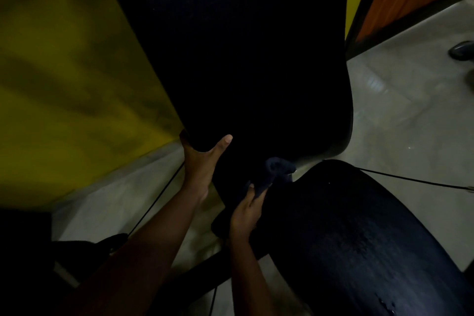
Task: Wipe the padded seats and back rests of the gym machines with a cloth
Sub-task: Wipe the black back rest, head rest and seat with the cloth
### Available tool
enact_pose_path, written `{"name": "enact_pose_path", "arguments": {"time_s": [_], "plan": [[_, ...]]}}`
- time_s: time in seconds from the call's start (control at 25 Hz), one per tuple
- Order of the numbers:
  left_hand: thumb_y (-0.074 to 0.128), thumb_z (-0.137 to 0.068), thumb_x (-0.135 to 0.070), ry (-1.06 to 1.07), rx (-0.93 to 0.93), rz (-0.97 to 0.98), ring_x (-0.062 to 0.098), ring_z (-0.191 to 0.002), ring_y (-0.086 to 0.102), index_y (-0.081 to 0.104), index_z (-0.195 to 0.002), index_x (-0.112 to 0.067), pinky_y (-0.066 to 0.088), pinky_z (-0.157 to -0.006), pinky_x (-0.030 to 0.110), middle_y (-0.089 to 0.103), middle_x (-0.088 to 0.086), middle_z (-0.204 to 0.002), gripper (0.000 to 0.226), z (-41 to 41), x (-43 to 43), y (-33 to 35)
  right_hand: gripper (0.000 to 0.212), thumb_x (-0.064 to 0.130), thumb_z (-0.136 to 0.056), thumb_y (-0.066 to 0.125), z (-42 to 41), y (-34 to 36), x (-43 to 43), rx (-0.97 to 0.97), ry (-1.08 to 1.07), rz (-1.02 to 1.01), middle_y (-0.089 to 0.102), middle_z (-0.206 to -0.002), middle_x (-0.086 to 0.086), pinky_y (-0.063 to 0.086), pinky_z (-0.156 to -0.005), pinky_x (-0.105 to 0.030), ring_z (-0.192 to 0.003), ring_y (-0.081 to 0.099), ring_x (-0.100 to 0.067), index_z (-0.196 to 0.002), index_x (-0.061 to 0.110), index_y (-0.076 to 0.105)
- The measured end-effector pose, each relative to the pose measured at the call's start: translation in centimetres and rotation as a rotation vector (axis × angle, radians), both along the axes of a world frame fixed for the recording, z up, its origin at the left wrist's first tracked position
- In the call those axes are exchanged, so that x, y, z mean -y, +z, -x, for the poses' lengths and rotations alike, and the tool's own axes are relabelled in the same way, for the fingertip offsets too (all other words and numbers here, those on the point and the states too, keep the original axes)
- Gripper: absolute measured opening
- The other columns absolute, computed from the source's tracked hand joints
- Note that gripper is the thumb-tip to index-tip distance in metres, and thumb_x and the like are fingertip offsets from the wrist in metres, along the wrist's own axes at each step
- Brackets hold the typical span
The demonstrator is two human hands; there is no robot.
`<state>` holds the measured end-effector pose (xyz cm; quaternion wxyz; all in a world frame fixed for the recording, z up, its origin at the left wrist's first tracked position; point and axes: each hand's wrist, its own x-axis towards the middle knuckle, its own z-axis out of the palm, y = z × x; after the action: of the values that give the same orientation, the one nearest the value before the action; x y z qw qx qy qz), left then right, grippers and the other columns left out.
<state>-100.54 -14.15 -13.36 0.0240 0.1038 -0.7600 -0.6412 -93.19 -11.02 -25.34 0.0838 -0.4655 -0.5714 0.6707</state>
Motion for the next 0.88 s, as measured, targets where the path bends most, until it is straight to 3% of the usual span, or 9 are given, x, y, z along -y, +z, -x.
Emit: {"name": "enact_pose_path", "arguments": {"time_s": [0.12,0.2,0.28,0.4,0.48,0.56,0.64,0.76,0.88], "plan": [[0.072,-0.078,-0.012,-0.005,0.033,-0.005,0.009,-0.115,0.047,0.031,-0.137,-0.011,0.046,-0.079,0.004,0.046,-0.002,-0.127,0.072,-0.1,0.2,-0.5,0.055,0.028,-0.100,0.038,0.6,1.5,-3.5,-0.070,0.025,-0.017,0.029,-0.151,-0.011,0.031,-0.107,-0.026,-0.137,0.033,-0.027,-0.149,0.018,0.014],[0.076,-0.074,-0.017,-0.009,0.035,-0.016,0.010,-0.116,0.048,0.031,-0.138,-0.011,0.047,-0.087,0.016,0.046,0.002,-0.134,0.079,-0.1,0.1,-0.4,0.050,0.024,-0.101,0.034,2.3,2.2,-6.7,-0.084,-0.083,0.067,0.039,-0.143,-0.018,0.036,-0.082,-0.013,-0.127,0.042,-0.033,-0.147,0.009,0.019],[0.082,-0.067,-0.027,-0.018,0.051,-0.050,0.014,-0.121,0.048,0.029,-0.140,-0.011,0.045,-0.095,0.027,0.045,0.004,-0.137,0.091,0.0,0.4,-0.8,0.042,0.018,-0.102,0.031,3.1,2.4,-7.4,-0.082,-0.162,0.143,0.046,-0.133,-0.023,0.033,-0.064,-0.012,-0.118,0.047,-0.036,-0.142,0.004,0.029],[0.075,-0.075,-0.022,-0.007,0.053,-0.029,0.018,-0.126,0.046,0.026,-0.142,-0.011,0.044,-0.101,0.035,0.043,0.005,-0.140,0.083,-0.1,0.3,-0.5,0.047,0.023,-0.101,0.035,1.3,3.4,-3.2,-0.038,-0.057,0.020,0.045,-0.139,-0.018,0.035,-0.082,-0.013,-0.124,0.045,-0.032,-0.146,0.012,0.024],[0.073,-0.077,-0.021,-0.008,0.067,-0.018,0.018,-0.125,0.045,0.025,-0.142,-0.011,0.044,-0.101,0.033,0.043,0.005,-0.140,0.082,-0.1,0.2,-0.4,0.059,0.039,-0.093,0.034,-0.4,3.3,-0.3,-0.018,0.041,-0.011,0.039,-0.145,-0.015,0.036,-0.103,-0.030,-0.130,0.041,-0.030,-0.148,0.022,0.019],[0.074,-0.077,-0.025,-0.023,0.109,-0.014,0.018,-0.126,0.045,0.023,-0.144,-0.012,0.043,-0.099,0.031,0.042,0.004,-0.140,0.085,-0.4,0.1,0.2,0.059,0.039,-0.090,0.034,-1.8,4.5,0.5,-0.065,0.172,-0.054,0.036,-0.149,-0.010,0.035,-0.107,-0.041,-0.133,0.039,-0.027,-0.147,0.027,0.021],[0.073,-0.078,-0.029,-0.043,0.148,-0.022,0.017,-0.127,0.045,0.023,-0.145,-0.014,0.043,-0.098,0.030,0.042,0.002,-0.141,0.085,-0.9,0.4,1.3,0.050,0.025,-0.097,0.039,-3.1,6.7,-1.0,-0.183,0.231,-0.072,0.041,-0.145,-0.007,0.038,-0.105,-0.029,-0.129,0.043,-0.021,-0.145,0.021,0.029],[0.066,-0.082,-0.036,-0.040,0.132,-0.061,0.022,-0.134,0.040,0.020,-0.148,-0.017,0.042,-0.102,0.035,0.034,0.005,-0.150,0.082,-2.2,0.7,3.9,0.041,0.012,-0.099,0.040,-3.5,11.5,-4.7,-0.289,0.264,-0.112,0.050,-0.131,-0.003,0.038,-0.084,-0.004,-0.117,0.048,-0.011,-0.140,0.014,0.038],[0.058,-0.088,-0.038,0.020,0.068,-0.015,0.021,-0.143,0.023,0.014,-0.150,-0.021,0.034,-0.111,0.039,0.019,0.004,-0.157,0.078,-2.7,0.3,8.4,0.045,0.026,-0.095,0.041,-2.9,16.6,-7.1,-0.442,0.297,-0.241,0.044,-0.142,-0.004,0.037,-0.104,-0.022,-0.130,0.042,-0.015,-0.140,0.022,0.037]]}}
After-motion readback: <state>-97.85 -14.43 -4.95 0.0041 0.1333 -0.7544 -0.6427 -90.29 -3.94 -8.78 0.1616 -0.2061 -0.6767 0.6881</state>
